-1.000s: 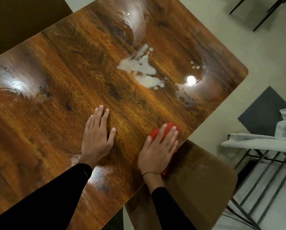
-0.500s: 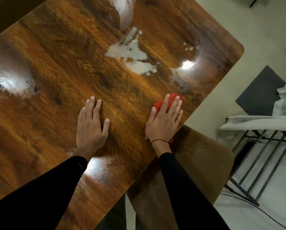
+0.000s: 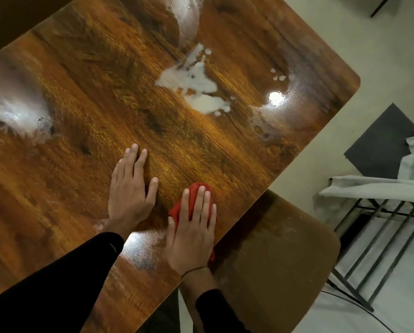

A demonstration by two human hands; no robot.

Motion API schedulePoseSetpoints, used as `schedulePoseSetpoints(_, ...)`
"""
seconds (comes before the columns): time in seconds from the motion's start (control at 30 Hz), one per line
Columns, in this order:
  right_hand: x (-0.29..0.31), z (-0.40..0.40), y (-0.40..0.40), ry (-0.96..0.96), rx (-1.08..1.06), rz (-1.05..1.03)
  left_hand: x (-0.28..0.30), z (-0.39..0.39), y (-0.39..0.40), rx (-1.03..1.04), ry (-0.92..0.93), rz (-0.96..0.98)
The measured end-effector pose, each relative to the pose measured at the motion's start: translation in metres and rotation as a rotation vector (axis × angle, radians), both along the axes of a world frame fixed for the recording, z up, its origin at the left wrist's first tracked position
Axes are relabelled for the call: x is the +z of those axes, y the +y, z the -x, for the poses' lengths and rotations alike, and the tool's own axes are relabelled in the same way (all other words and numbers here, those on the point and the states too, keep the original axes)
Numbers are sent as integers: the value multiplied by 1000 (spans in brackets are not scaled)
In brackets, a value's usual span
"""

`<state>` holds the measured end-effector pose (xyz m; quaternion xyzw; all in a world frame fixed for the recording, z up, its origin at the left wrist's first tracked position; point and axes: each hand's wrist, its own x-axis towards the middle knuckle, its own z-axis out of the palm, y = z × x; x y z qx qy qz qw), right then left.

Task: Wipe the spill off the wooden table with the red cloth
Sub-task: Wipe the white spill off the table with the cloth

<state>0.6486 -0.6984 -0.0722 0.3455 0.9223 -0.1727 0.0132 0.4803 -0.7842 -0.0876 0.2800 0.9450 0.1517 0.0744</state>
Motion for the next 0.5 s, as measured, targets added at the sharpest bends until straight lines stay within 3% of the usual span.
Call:
schedulePoseSetpoints(0.07, -11, 0, 27, 35, 139, -14, 0, 0, 0, 3, -1, -2)
schedulePoseSetpoints(0.13, -13, 12, 76, 46, 132, -30, -1, 0, -1, 9, -7, -4)
schedulePoseSetpoints(0.37, -13, 61, 261, -14, -200, -94, 1, 1, 0, 15, -33, -24)
schedulePoseSetpoints(0.5, -13, 63, 297, -55, -346, -105, 2, 1, 1, 14, -31, -32)
